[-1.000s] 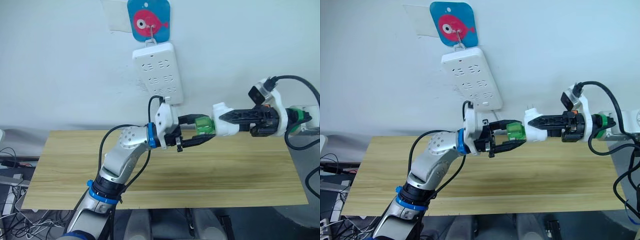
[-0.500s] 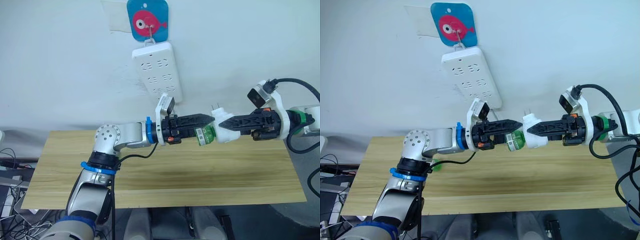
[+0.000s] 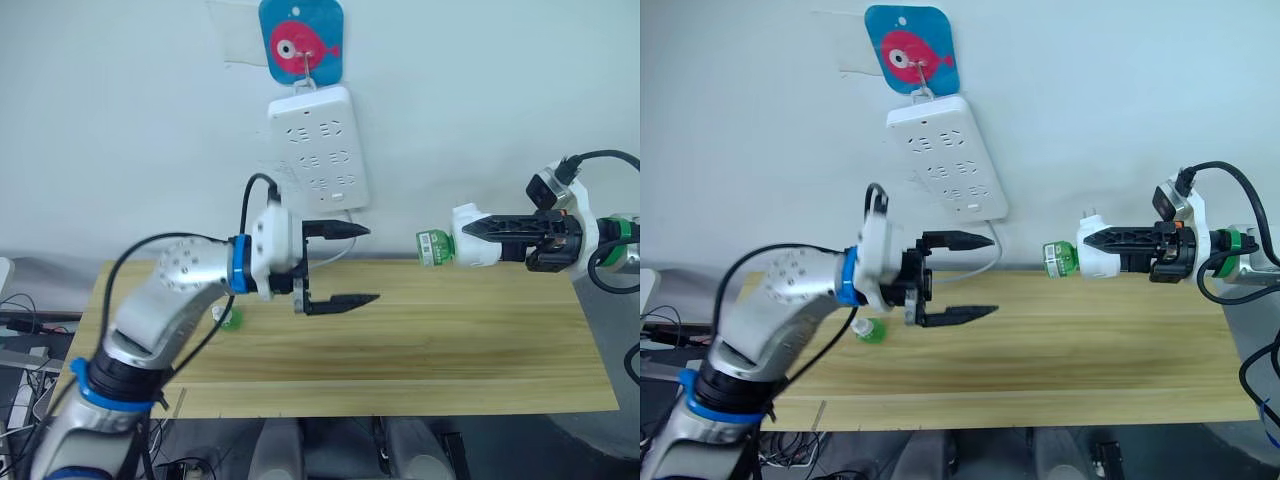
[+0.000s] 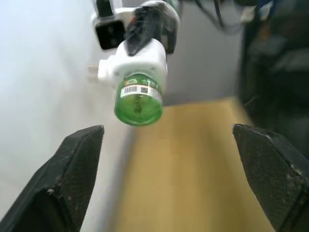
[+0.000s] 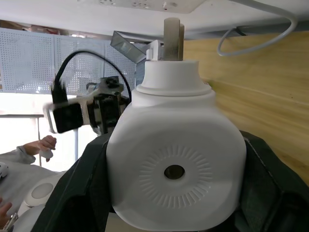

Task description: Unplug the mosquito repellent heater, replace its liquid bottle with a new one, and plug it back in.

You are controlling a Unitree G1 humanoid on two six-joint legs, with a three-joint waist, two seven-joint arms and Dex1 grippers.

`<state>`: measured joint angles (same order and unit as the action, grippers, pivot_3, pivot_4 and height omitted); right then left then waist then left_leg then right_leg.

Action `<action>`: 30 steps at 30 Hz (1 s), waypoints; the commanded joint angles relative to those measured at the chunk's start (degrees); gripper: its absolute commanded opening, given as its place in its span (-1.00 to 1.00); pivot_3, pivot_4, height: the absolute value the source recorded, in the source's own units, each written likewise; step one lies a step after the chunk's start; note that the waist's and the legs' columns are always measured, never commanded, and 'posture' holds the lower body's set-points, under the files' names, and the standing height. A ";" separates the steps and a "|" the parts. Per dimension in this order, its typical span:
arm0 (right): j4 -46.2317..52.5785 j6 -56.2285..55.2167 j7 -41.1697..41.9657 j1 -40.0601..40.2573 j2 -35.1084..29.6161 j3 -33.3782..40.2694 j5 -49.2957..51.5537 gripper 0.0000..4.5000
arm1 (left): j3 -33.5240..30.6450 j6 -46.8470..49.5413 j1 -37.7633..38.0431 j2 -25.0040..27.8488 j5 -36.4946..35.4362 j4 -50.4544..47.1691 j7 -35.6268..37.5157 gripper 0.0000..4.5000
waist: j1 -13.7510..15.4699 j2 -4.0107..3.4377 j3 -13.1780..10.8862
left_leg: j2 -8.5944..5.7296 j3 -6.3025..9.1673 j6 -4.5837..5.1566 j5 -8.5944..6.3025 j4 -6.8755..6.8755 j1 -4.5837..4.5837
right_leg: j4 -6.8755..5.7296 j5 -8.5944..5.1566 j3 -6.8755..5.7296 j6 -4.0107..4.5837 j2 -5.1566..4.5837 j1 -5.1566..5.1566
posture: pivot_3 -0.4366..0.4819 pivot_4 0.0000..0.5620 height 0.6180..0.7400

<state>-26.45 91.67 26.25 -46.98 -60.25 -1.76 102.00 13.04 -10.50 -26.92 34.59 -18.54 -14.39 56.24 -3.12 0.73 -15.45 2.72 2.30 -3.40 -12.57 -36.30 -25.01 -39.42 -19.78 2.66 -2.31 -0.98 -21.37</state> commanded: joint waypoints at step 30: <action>4.65 -1.70 -2.55 -0.58 -0.48 -0.96 11.00 0.33 | 5.92 -44.89 -13.09 -14.70 38.70 24.78 -28.15 0.46 | -0.19 0.00 0.00 | 0.03 -0.10 0.26 -0.10 -0.76 -0.77 | -0.62 0.02 -0.31 -0.04 -0.15 -0.41 | -0.36 -0.10 1.00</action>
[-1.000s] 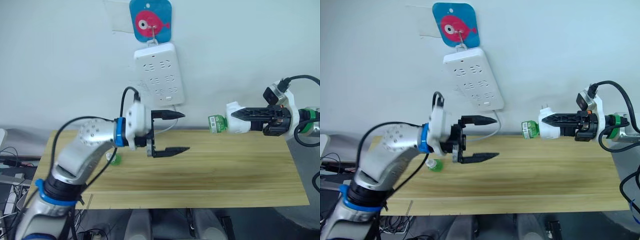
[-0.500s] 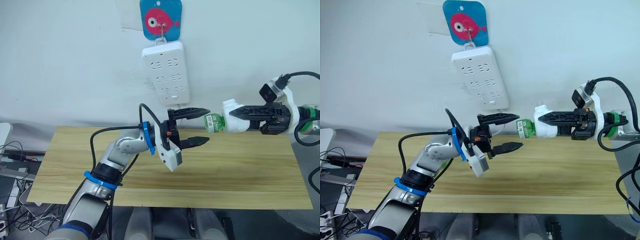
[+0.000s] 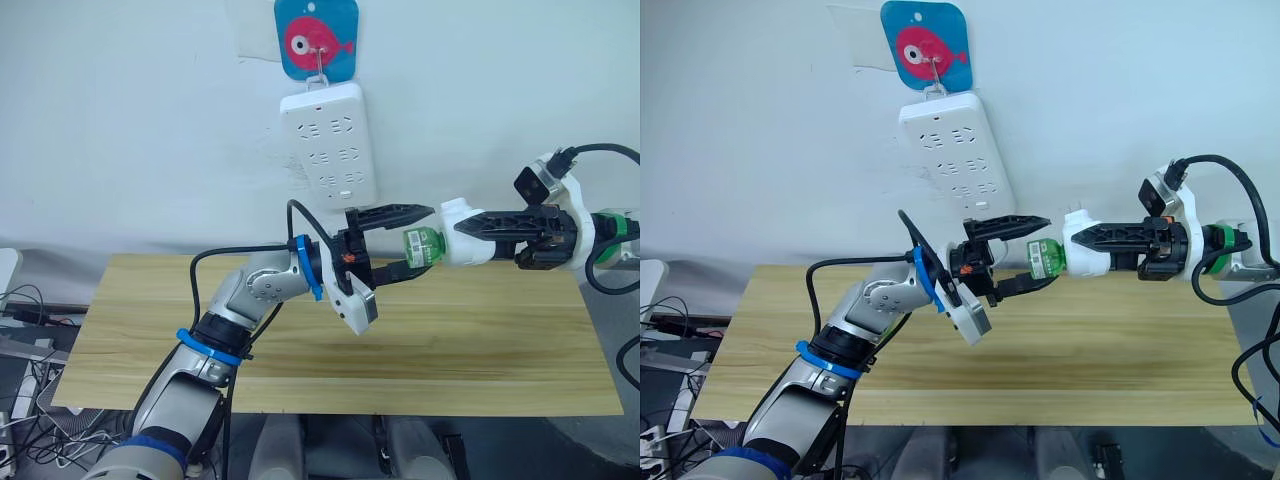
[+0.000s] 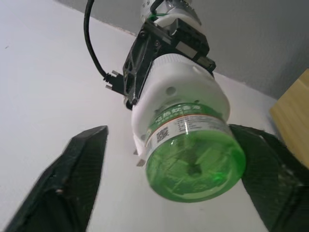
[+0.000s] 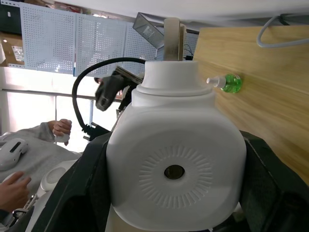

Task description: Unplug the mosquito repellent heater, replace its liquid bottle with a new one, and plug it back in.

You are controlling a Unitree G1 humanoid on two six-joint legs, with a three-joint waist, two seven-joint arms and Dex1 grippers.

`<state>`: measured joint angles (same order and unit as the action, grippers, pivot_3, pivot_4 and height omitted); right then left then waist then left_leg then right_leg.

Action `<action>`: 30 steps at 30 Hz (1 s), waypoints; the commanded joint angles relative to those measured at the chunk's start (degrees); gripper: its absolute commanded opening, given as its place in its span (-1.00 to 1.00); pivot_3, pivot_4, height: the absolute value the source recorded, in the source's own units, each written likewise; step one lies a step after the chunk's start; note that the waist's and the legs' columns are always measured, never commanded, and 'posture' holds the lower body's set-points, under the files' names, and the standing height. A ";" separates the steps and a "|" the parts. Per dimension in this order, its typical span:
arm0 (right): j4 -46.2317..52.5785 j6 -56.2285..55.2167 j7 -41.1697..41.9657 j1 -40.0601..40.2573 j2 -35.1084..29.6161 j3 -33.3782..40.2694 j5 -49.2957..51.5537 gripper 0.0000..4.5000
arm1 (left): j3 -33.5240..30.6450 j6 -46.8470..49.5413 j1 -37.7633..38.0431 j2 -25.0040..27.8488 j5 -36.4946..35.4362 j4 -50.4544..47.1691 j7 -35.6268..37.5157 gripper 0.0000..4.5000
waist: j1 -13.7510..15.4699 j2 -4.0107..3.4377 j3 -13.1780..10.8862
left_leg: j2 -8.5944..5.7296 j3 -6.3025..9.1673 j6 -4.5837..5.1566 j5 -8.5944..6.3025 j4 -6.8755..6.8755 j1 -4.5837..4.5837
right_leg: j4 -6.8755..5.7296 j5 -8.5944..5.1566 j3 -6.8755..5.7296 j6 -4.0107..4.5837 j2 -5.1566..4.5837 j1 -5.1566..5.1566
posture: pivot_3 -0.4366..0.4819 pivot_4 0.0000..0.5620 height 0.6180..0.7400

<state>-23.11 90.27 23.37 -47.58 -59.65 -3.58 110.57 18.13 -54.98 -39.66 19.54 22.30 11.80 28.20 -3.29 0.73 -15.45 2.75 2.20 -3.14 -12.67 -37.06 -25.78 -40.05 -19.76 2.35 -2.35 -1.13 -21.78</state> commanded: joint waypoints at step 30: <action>5.20 0.70 3.11 0.24 -1.43 0.92 -2.77 0.33 | -11.21 115.12 -3.69 0.02 -132.14 -3.31 -23.78 0.32 | -1.76 0.18 -0.13 | -0.07 0.54 0.24 -0.09 -0.83 0.03 | -0.45 -0.05 -0.21 -0.07 0.12 0.27 | -0.38 -0.05 1.00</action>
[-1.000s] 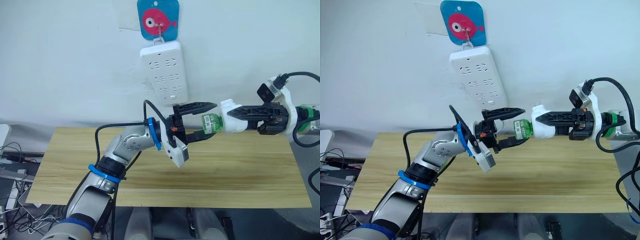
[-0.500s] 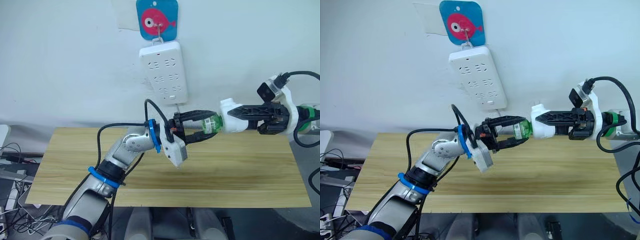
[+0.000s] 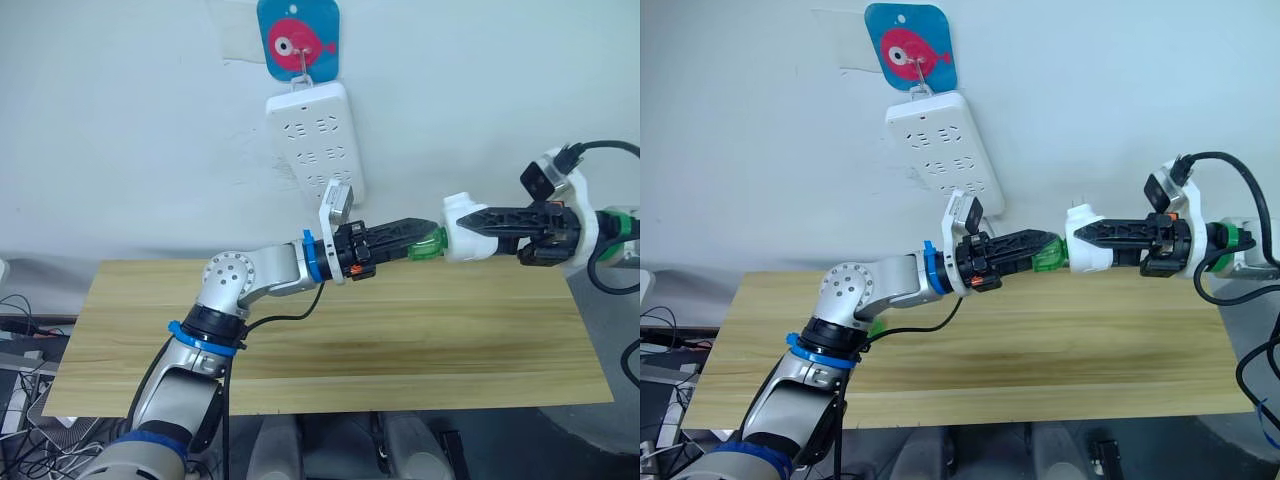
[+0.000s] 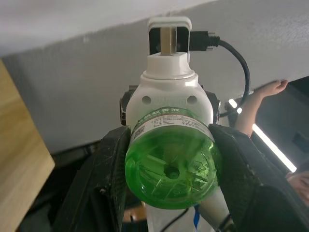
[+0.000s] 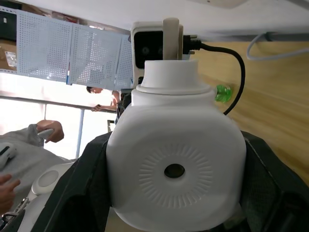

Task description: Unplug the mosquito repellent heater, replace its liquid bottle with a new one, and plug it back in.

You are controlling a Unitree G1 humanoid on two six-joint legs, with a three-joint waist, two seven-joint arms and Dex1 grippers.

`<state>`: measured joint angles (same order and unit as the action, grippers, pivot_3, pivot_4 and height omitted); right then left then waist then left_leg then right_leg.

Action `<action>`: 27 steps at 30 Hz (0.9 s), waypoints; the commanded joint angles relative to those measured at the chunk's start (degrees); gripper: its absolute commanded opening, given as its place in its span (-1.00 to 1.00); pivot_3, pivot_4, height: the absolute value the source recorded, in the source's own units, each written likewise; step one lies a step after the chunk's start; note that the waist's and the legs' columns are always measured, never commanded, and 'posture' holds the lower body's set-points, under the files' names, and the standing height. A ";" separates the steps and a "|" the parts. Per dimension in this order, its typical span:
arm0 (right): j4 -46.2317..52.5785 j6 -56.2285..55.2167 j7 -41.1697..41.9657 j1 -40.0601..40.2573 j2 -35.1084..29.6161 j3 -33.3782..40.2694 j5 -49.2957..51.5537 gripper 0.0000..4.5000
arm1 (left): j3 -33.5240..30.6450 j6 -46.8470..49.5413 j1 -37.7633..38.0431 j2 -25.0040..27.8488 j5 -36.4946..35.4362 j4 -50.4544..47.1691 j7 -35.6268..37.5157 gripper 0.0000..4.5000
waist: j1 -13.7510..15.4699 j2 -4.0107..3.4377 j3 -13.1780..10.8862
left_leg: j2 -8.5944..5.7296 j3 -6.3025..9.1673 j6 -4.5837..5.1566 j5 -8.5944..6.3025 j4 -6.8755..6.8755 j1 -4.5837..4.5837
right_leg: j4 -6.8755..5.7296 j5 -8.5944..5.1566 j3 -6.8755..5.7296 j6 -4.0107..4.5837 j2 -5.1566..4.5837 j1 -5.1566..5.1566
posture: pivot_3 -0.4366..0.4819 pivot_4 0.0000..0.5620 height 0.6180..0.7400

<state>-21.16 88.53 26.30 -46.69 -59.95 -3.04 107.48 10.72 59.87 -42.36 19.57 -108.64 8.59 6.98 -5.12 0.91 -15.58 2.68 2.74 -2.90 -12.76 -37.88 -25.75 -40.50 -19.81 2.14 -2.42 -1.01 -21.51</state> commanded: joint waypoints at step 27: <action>-6.98 3.97 2.94 -4.40 -2.86 -1.70 2.51 0.33 | 1.09 -107.79 11.67 11.79 117.44 -8.37 31.90 0.99 | 1.59 -0.30 -0.03 | 0.06 -0.53 0.10 -0.07 0.40 0.12 | 0.50 0.02 0.29 -0.01 -0.08 0.04 | -0.37 -0.03 1.00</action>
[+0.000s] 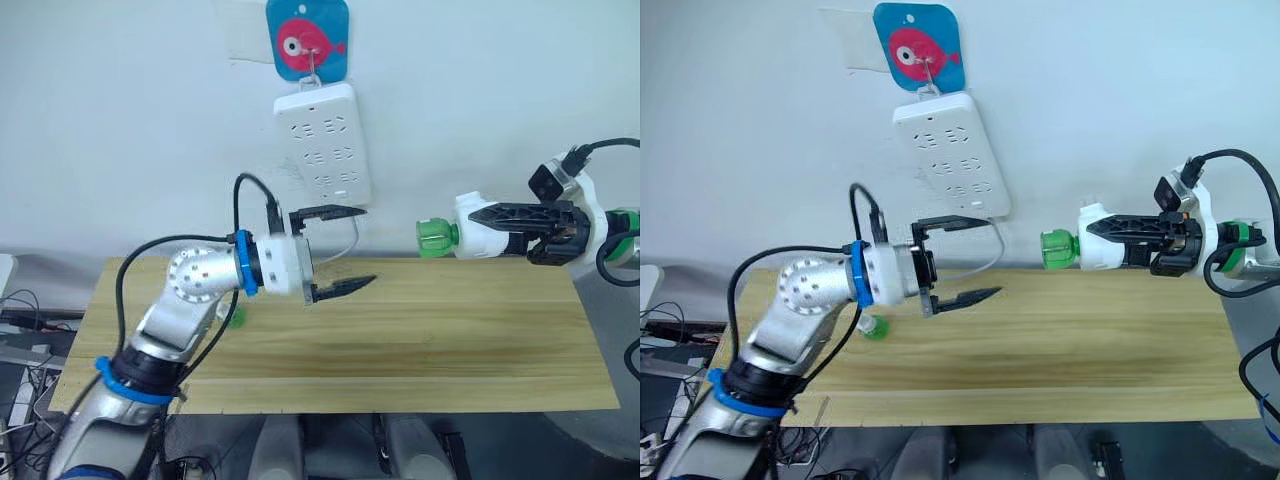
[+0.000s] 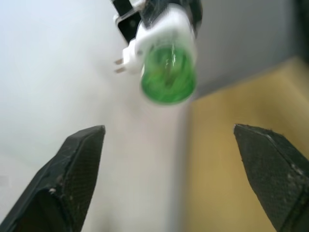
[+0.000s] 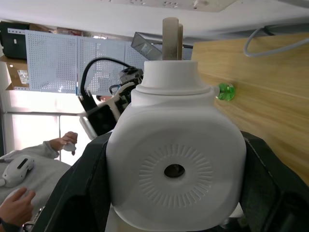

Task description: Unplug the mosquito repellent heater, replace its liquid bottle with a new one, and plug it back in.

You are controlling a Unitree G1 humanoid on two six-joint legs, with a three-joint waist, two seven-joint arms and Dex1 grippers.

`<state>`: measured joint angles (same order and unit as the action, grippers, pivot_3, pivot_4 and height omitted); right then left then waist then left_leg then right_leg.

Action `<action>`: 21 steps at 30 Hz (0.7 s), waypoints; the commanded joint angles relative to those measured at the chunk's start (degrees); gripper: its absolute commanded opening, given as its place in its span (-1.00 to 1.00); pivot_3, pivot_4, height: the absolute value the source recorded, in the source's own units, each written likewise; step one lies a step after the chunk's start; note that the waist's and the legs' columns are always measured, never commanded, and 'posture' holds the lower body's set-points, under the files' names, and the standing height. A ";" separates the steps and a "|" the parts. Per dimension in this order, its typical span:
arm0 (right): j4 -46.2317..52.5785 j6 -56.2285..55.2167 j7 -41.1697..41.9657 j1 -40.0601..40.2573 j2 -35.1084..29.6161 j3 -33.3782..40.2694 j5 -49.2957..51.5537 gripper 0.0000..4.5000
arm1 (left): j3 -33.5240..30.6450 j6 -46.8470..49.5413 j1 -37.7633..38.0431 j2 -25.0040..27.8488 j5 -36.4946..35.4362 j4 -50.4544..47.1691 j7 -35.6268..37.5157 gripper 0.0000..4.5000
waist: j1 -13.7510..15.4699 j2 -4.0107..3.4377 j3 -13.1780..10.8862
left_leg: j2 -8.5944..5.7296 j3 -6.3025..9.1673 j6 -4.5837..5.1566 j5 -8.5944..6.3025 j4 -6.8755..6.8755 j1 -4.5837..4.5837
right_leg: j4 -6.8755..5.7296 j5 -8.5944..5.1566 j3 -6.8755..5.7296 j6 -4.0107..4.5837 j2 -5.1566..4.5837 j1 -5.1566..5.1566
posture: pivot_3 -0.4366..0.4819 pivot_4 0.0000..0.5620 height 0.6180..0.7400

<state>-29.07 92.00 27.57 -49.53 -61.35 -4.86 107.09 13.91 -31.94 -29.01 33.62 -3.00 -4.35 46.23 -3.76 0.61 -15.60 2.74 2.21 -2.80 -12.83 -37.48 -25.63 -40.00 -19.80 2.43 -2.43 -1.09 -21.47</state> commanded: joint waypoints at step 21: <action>3.31 0.49 0.84 -2.80 -0.22 -2.65 5.91 0.33 | 1.27 -31.51 -14.24 -13.94 36.18 18.60 -32.29 0.99 | 0.37 0.00 0.00 | -0.02 0.05 0.08 -0.04 -0.06 -0.21 | -0.09 0.04 -0.10 -0.06 -0.09 -0.12 | -0.36 -0.05 1.00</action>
<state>-27.16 92.02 27.81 -51.21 -61.16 -8.38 111.31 14.61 -62.79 -42.45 19.92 33.40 15.70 15.38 -3.38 0.61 -15.60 2.71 2.26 -2.72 -12.87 -37.54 -25.84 -40.09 -19.76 2.33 -2.49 -1.18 -21.59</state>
